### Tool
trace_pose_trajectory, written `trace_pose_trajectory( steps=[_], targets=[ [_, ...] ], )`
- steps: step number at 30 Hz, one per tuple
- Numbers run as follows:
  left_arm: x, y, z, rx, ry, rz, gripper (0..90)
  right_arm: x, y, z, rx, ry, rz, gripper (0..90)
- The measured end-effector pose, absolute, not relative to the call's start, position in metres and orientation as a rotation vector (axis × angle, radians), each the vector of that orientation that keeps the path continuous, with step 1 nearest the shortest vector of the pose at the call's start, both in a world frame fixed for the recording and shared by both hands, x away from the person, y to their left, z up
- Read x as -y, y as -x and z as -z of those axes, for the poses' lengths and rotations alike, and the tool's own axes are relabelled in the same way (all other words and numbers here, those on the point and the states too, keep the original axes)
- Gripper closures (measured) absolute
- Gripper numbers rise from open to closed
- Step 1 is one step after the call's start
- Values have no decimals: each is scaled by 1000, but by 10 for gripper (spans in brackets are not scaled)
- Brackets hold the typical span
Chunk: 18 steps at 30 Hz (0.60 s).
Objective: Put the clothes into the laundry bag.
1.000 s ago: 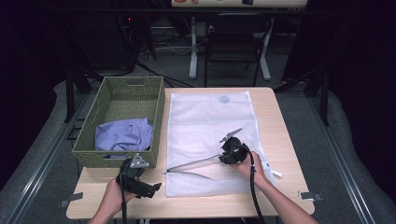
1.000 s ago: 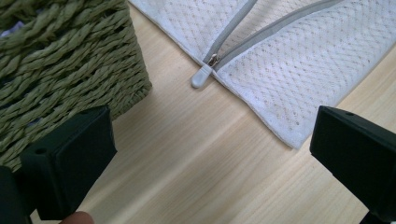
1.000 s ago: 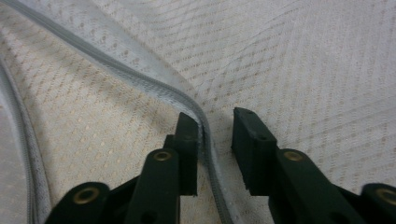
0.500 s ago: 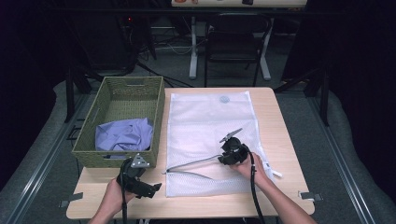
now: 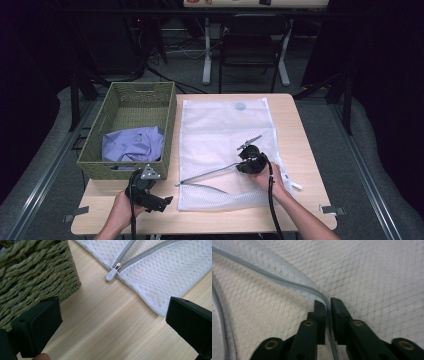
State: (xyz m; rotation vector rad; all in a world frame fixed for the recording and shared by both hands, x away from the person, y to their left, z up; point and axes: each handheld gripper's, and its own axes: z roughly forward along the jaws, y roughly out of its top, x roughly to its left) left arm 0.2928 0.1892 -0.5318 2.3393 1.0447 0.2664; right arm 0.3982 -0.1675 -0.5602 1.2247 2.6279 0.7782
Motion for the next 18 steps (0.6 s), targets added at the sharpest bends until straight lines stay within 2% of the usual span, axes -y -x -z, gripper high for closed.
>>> trace_pose_trajectory(
  steps=[18],
  targets=[
    [-190,-288,527,-994,-2352,-270,15,170,-393,523,-2556,-1133,-904,879]
  ],
)
